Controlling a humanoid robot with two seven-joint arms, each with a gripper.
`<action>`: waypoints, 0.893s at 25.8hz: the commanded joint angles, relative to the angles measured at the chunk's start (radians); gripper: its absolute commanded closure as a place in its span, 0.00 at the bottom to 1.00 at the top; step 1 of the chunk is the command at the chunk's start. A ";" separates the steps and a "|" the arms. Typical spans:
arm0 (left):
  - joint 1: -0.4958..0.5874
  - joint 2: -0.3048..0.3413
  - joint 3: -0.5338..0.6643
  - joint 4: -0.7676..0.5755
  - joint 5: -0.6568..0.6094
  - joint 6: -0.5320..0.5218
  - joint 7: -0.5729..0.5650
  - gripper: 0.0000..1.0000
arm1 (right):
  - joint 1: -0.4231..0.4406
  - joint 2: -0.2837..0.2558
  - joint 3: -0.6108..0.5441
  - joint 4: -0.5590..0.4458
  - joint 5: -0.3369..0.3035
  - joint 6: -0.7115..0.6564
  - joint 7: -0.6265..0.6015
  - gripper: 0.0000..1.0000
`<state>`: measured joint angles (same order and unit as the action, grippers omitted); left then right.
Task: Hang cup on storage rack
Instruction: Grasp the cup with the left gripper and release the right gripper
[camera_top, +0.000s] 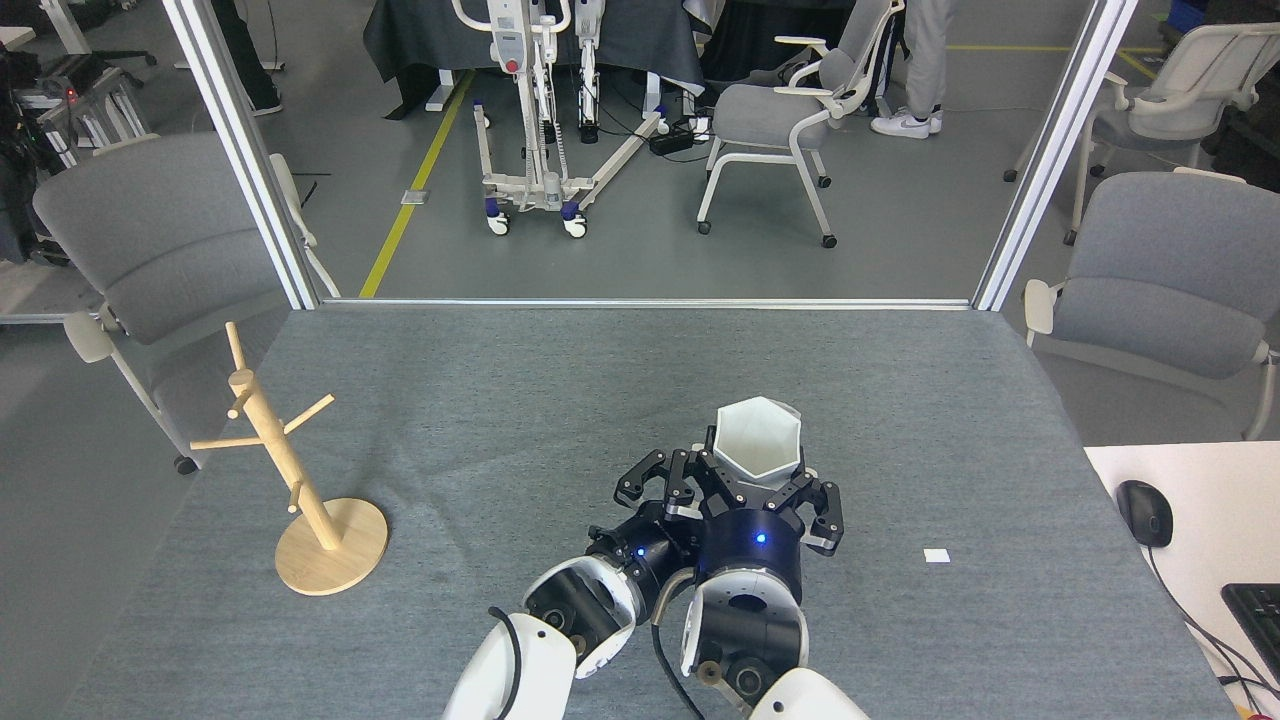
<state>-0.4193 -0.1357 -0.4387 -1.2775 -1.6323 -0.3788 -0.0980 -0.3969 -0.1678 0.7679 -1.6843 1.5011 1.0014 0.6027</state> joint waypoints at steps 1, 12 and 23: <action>-0.055 0.001 0.002 0.043 0.035 -0.011 -0.039 0.01 | 0.003 0.010 0.025 0.009 -0.001 0.002 0.002 0.78; -0.056 0.001 0.012 0.067 0.066 -0.086 -0.095 1.00 | 0.010 0.040 0.054 0.037 -0.002 0.002 0.002 0.79; -0.067 0.005 0.038 0.083 0.066 -0.086 -0.097 1.00 | 0.004 0.042 0.051 0.103 -0.002 -0.023 -0.014 0.01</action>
<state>-0.4850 -0.1322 -0.4040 -1.1434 -1.5663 -0.4700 -0.2005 -0.3888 -0.1273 0.8182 -1.5874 1.4993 0.9967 0.6053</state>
